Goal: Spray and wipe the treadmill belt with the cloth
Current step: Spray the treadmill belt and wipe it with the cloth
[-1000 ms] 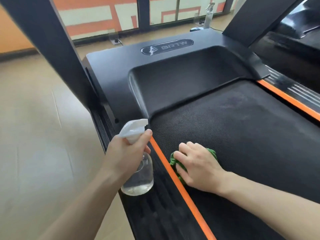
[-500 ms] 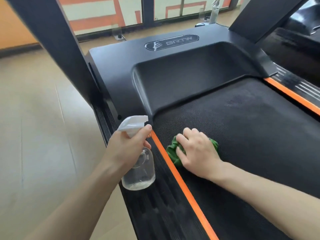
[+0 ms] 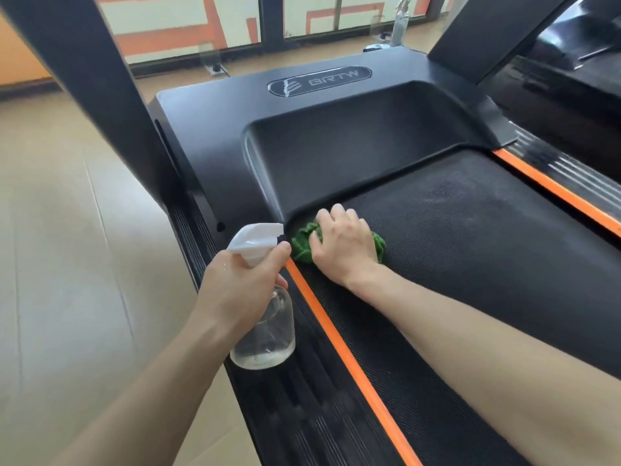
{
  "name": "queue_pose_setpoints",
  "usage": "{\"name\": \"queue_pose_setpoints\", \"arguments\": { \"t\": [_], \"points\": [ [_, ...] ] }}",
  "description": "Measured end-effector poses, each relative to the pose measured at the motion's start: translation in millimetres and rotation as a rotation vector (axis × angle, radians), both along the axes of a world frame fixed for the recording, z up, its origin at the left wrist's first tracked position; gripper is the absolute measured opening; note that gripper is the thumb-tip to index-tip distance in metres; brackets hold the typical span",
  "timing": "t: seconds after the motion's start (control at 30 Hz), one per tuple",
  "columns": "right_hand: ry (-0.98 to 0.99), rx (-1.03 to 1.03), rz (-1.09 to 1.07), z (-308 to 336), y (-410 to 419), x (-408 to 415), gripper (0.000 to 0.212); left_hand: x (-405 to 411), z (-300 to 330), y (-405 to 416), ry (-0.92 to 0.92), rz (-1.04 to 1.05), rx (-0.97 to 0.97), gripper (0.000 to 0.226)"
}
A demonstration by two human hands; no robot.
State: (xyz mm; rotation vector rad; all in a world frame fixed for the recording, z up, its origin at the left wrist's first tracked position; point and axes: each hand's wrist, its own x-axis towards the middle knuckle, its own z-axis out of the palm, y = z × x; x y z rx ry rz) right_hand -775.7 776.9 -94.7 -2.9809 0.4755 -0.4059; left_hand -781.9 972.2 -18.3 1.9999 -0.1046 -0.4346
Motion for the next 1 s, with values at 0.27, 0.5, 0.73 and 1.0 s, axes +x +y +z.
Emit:
{"name": "queue_pose_setpoints", "arguments": {
  "t": [0.27,0.5,0.73,1.0],
  "points": [
    [0.068,0.041,0.311,7,10,-140,0.018,-14,4,4,-0.058,0.079,0.019,0.047],
    [-0.007,-0.132,0.406,5,-11,-95,0.021,-18,3,1,-0.106,0.077,0.072,0.055],
    [0.065,-0.036,0.074,4,5,-23,0.022,-16,4,3,-0.051,0.109,0.026,0.05],
    [0.221,0.022,0.169,14,10,-156,0.022,-44,22,40,0.145,0.143,-0.071,0.042]
  ]
}}
